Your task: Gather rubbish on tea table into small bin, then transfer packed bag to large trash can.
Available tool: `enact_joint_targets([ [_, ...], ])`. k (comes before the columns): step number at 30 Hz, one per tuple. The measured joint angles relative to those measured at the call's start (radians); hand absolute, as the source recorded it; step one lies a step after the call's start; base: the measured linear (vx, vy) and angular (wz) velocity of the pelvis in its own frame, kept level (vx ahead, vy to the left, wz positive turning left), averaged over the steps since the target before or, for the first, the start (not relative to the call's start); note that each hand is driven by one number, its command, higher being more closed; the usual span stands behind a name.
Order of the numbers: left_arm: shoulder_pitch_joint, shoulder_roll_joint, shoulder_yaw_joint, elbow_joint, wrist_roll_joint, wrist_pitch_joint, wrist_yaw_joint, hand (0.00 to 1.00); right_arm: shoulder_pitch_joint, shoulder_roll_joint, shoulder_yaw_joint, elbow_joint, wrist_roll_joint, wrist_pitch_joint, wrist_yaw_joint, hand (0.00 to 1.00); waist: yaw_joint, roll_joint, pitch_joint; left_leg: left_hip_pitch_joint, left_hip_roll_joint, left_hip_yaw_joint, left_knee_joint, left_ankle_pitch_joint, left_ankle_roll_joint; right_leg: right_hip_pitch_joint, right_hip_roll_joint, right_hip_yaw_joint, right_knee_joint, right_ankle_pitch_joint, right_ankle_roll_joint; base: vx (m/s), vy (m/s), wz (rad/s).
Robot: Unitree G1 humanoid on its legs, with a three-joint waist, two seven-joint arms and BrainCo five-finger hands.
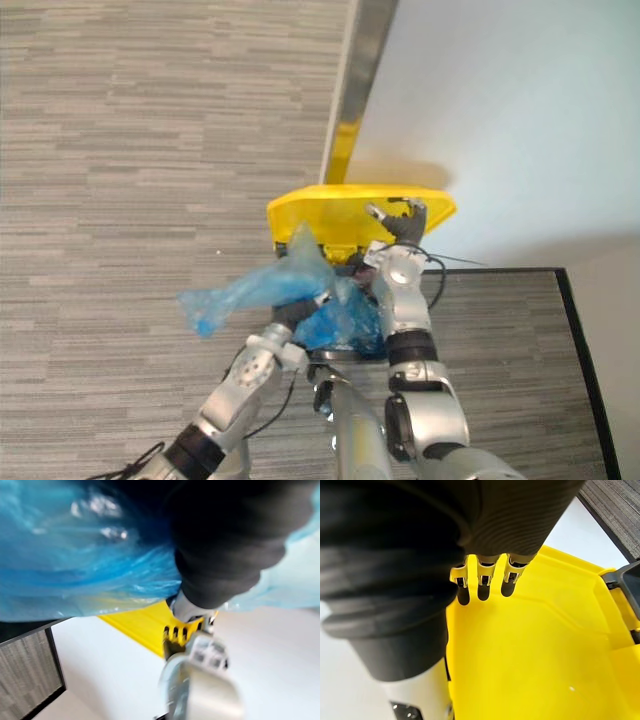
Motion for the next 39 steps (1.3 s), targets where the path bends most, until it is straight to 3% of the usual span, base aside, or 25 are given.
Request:
enact_joint_targets([
  [7, -0.127, -0.027, 0.050, 0.247, 0.082, 0.028, 0.023, 1.00, -0.061, -0.002, 0.008, -0.016, -0.001, 0.001, -0.010, 0.00, -0.035, -0.012, 0.010, -0.057, 0.001, 0.022, 0.023, 0.000, -0.004, -0.059, 0.015, 0.024, -0.017, 0.026, -0.012, 0.02, 0.003, -0.15],
  [14, -0.239, -0.055, 0.131, 0.465, 0.141, 0.062, 0.043, 1.00, -0.062, -0.002, 0.049, -0.093, -0.001, -0.007, -0.004, 0.00, -0.045, -0.040, 0.042, -0.108, 0.000, 0.039, 0.044, -0.008, -0.013, -0.090, 0.027, 0.050, -0.070, 0.069, 0.003, 0.00, 0.021, -0.09],
  [15, -0.265, -0.062, 0.158, 0.509, 0.160, 0.068, 0.046, 0.00, -0.062, -0.002, 0.058, -0.103, -0.001, -0.009, -0.003, 0.00, -0.045, -0.042, 0.046, -0.125, 0.000, 0.039, 0.049, -0.008, -0.013, -0.102, 0.028, 0.051, -0.073, 0.073, 0.003, 0.01, -0.010, -0.04],
  [20, -0.388, -0.089, 0.327, 0.696, 0.278, 0.104, 0.065, 0.00, -0.062, -0.004, 0.095, -0.114, -0.001, -0.020, 0.013, 0.00, -0.052, -0.042, 0.064, -0.164, 0.017, 0.036, 0.068, -0.014, -0.024, -0.133, 0.044, 0.048, -0.076, 0.078, 0.000, 0.04, -0.021, -0.05],
  [22, -0.420, -0.091, 0.387, 0.736, 0.355, 0.138, 0.069, 0.00, -0.064, -0.006, 0.113, -0.114, -0.001, -0.025, 0.027, 0.00, -0.057, -0.042, 0.064, -0.177, 0.021, 0.036, 0.067, -0.014, -0.024, -0.147, 0.048, 0.048, -0.079, 0.078, 0.001, 0.07, -0.013, -0.03],
  [28, -0.435, -0.097, 0.414, 0.741, 0.465, 0.176, 0.069, 0.00, -0.068, -0.011, 0.167, -0.112, 0.001, -0.025, 0.054, 0.00, -0.061, -0.043, 0.065, -0.199, 0.025, 0.036, 0.066, -0.014, -0.024, -0.169, 0.049, 0.044, -0.075, 0.079, 0.000, 0.07, 0.012, 0.00],
  [39, -0.436, -0.091, 0.351, 0.725, 0.488, 0.174, 0.066, 0.00, -0.074, -0.012, 0.193, -0.100, -0.001, -0.023, 0.078, 0.00, -0.061, -0.043, 0.065, -0.193, 0.005, 0.040, 0.066, -0.002, -0.046, -0.167, 0.025, 0.048, -0.056, 0.090, -0.019, 0.06, 0.047, 0.02],
])
